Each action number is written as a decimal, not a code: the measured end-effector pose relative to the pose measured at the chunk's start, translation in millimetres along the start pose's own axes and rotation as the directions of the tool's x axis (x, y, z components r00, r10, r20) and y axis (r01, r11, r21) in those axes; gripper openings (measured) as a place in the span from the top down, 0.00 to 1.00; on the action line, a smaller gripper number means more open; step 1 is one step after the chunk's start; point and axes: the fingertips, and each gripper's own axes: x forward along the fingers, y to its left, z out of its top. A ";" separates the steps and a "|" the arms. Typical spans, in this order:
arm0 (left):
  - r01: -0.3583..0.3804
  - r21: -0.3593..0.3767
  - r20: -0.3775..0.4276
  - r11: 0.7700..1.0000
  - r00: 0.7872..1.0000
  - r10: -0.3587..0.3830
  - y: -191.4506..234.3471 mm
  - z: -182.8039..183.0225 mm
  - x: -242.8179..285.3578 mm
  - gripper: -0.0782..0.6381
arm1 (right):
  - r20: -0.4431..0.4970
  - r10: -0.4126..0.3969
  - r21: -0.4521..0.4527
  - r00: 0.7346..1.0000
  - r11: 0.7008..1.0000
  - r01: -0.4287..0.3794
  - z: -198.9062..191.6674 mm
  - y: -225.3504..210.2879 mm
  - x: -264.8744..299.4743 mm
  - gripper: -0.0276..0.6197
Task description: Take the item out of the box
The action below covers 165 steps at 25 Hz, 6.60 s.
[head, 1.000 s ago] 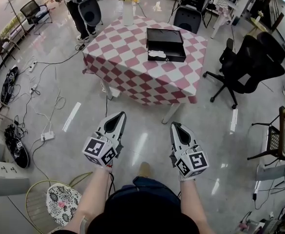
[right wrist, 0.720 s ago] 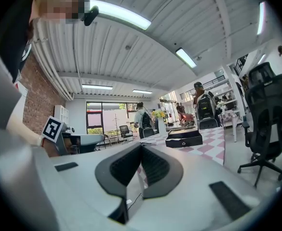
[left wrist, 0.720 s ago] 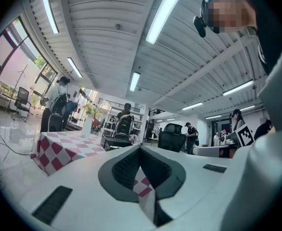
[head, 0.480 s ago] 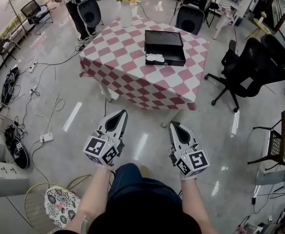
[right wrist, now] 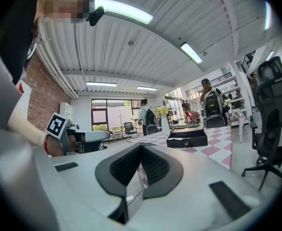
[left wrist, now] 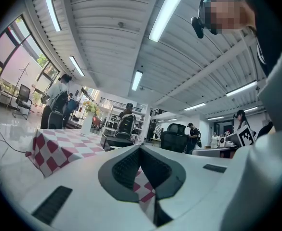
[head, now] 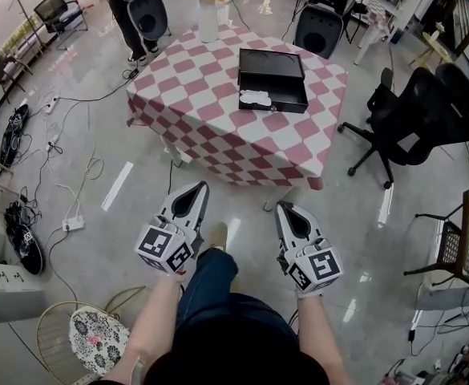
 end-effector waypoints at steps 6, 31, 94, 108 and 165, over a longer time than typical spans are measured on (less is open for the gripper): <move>0.016 -0.003 -0.004 1.000 1.000 -0.016 15.7 3.7 32.3 0.88 | -0.007 0.006 -0.012 1.000 1.000 -0.006 6.6 -18.3 29.8 0.95; 0.101 -0.010 -0.049 0.995 0.994 -0.102 92.6 23.3 167.2 0.88 | -0.042 -0.016 0.016 0.999 1.000 0.017 22.8 -93.5 156.5 0.95; 0.114 -0.076 -0.125 0.991 0.984 -0.123 175.7 -29.3 300.0 0.88 | -0.348 -0.161 -0.703 0.923 0.696 -0.144 -31.1 -197.6 323.6 0.81; 0.104 -0.103 -0.128 0.989 0.985 -0.117 177.8 -40.0 300.5 0.88 | -0.423 -0.191 -0.797 0.886 0.544 -0.263 -55.3 -207.1 336.3 0.73; 0.116 -0.073 -0.083 0.991 0.989 -0.121 172.0 2.0 314.8 0.88 | -0.107 -0.189 -0.463 0.976 0.878 0.119 55.1 -233.7 326.7 0.95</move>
